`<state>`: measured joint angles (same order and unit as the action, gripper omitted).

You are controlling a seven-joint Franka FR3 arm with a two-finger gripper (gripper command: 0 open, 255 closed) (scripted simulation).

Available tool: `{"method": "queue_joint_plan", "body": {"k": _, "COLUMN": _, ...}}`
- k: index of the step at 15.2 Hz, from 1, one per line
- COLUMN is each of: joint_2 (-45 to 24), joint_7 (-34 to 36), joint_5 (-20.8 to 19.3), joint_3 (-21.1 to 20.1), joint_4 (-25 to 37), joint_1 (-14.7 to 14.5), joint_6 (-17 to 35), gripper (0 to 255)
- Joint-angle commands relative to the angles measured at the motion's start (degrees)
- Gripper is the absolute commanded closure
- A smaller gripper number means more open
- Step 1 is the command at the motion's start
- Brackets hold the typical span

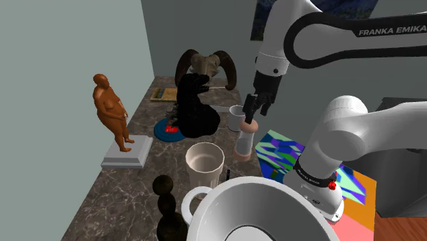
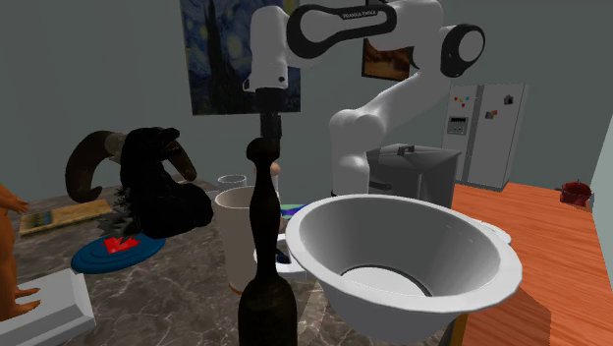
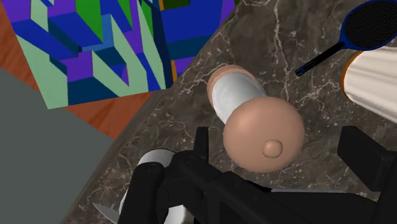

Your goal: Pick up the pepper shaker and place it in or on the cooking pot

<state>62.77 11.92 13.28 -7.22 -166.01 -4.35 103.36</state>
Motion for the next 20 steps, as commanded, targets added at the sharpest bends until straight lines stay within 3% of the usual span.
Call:
{"method": "queue_joint_plan", "body": {"k": 1, "joint_2": 0.3, "joint_7": 0.3, "joint_5": 1.0, "joint_3": -0.6, "joint_4": -2.0, "joint_1": -0.5, "joint_6": 2.3, "gripper": 0}}
{"method": "queue_joint_plan", "body": {"k": 6, "joint_2": -0.8, "joint_7": 0.2, "joint_5": 2.4, "joint_3": -1.8, "joint_4": -5.8, "joint_1": -1.4, "joint_6": 7.3, "gripper": 0}}
{"method": "queue_joint_plan", "body": {"k": 14, "joint_2": -0.8, "joint_7": 0.2, "joint_5": 2.4, "joint_3": -1.8, "joint_4": -5.8, "joint_1": -1.4, "joint_6": 7.2, "gripper": 0}}
{"method": "queue_joint_plan", "body": {"k": 15, "joint_2": -0.8, "joint_7": 0.2, "joint_5": 2.4, "joint_3": -1.8, "joint_4": -5.8, "joint_1": -1.4, "joint_6": 7.2, "gripper": 255}}
{"method": "queue_joint_plan", "body": {"k": 20, "joint_2": -0.9, "joint_7": 0.2, "joint_5": 2.4, "joint_3": -1.8, "joint_4": -5.8, "joint_1": -1.4, "joint_6": 7.3, "gripper": 255}}
